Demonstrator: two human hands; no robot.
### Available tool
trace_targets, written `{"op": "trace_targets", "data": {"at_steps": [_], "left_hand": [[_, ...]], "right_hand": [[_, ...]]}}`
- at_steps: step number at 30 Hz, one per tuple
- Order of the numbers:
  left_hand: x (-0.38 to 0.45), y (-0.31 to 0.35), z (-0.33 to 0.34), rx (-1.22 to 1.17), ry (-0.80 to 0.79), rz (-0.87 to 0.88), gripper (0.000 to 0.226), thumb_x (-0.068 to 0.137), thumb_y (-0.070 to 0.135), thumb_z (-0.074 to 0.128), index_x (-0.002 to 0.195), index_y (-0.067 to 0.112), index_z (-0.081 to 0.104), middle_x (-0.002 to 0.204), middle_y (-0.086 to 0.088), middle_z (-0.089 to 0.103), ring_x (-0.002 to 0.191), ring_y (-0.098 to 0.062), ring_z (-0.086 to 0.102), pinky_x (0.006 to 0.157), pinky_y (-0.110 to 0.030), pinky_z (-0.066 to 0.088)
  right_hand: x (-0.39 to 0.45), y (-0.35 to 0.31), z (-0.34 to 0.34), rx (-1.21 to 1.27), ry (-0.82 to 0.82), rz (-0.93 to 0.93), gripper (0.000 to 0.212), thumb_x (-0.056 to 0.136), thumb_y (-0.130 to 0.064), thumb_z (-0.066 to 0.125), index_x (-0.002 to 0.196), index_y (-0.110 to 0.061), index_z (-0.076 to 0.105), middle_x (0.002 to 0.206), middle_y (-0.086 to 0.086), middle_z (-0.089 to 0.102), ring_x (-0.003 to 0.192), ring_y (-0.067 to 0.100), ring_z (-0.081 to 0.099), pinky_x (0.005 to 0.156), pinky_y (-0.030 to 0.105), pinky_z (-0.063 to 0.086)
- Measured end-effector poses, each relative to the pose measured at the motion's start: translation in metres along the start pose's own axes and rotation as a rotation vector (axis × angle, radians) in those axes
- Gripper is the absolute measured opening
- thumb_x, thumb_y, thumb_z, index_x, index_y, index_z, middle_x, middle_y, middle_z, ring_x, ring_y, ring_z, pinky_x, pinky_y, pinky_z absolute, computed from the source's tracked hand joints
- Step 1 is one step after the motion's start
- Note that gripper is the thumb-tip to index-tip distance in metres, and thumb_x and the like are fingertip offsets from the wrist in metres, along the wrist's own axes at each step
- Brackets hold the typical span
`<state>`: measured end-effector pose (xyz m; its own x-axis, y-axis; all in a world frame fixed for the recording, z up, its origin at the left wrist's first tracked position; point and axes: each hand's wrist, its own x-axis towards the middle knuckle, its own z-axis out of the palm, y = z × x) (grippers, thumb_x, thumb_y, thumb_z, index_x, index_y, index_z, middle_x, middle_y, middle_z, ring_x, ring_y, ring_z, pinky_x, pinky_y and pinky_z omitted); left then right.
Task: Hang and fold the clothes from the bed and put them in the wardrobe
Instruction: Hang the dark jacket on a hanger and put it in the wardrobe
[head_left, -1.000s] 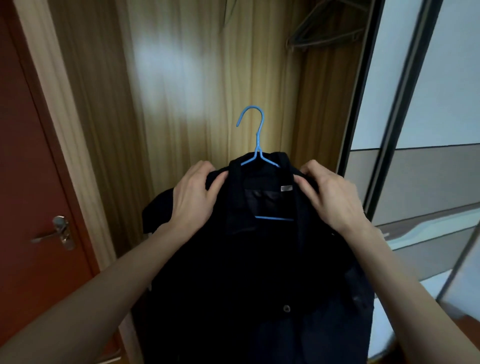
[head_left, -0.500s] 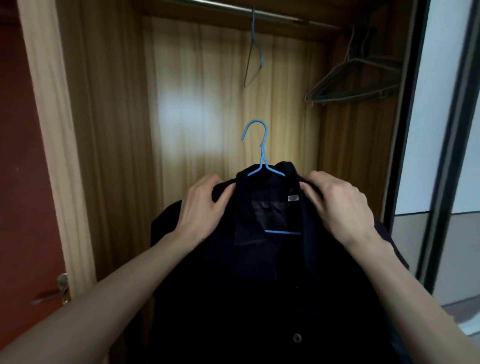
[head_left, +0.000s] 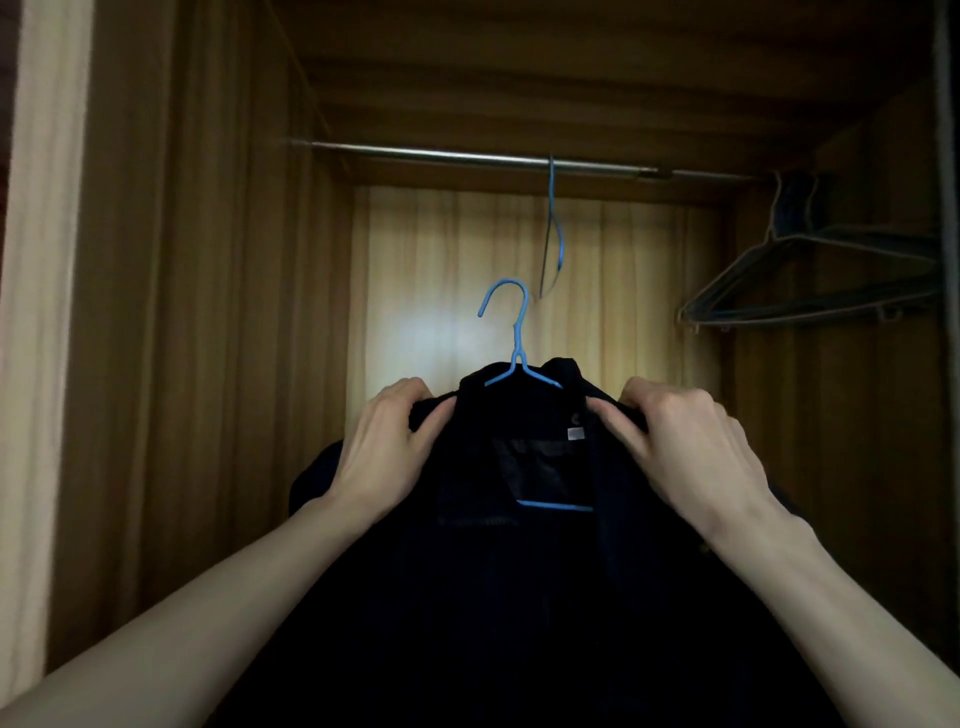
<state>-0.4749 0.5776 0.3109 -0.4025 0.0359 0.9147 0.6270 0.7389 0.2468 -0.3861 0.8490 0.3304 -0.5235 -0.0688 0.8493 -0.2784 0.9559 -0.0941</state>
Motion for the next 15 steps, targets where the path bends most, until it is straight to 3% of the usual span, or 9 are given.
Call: {"op": "trace_targets", "data": {"at_steps": [6, 12, 15], "left_hand": [[0.044, -0.011, -0.013, 0.27, -0.007, 0.042, 0.032, 0.106, 0.038, 0.048, 0.094, 0.012, 0.063, 0.09, -0.001, 0.065, 0.087, -0.025, 0.056, 0.076, -0.036, 0.031], [0.079, -0.017, -0.017, 0.348, -0.069, -0.054, 0.022, 0.105, 0.033, 0.046, 0.1, 0.019, 0.061, 0.106, -0.002, 0.066, 0.096, -0.029, 0.059, 0.077, -0.038, 0.039], [0.096, -0.019, -0.016, 0.296, -0.09, -0.155, 0.019, 0.104, 0.031, 0.05, 0.111, 0.019, 0.063, 0.114, -0.004, 0.067, 0.098, -0.03, 0.061, 0.081, -0.042, 0.051]], "right_hand": [[0.041, -0.016, 0.005, 0.008, 0.004, 0.032, 0.054, 0.102, -0.063, 0.04, 0.086, -0.013, 0.055, 0.068, 0.001, 0.051, 0.062, 0.03, 0.052, 0.056, 0.042, 0.051], [0.073, -0.049, 0.0, -0.032, 0.03, 0.053, 0.042, 0.107, -0.049, 0.043, 0.09, -0.011, 0.045, 0.072, 0.001, 0.038, 0.062, 0.028, 0.034, 0.047, 0.033, 0.019], [0.092, -0.067, 0.003, -0.027, 0.048, 0.063, 0.04, 0.109, -0.041, 0.047, 0.082, -0.011, 0.042, 0.073, 0.002, 0.037, 0.065, 0.028, 0.037, 0.054, 0.034, 0.029]]}}
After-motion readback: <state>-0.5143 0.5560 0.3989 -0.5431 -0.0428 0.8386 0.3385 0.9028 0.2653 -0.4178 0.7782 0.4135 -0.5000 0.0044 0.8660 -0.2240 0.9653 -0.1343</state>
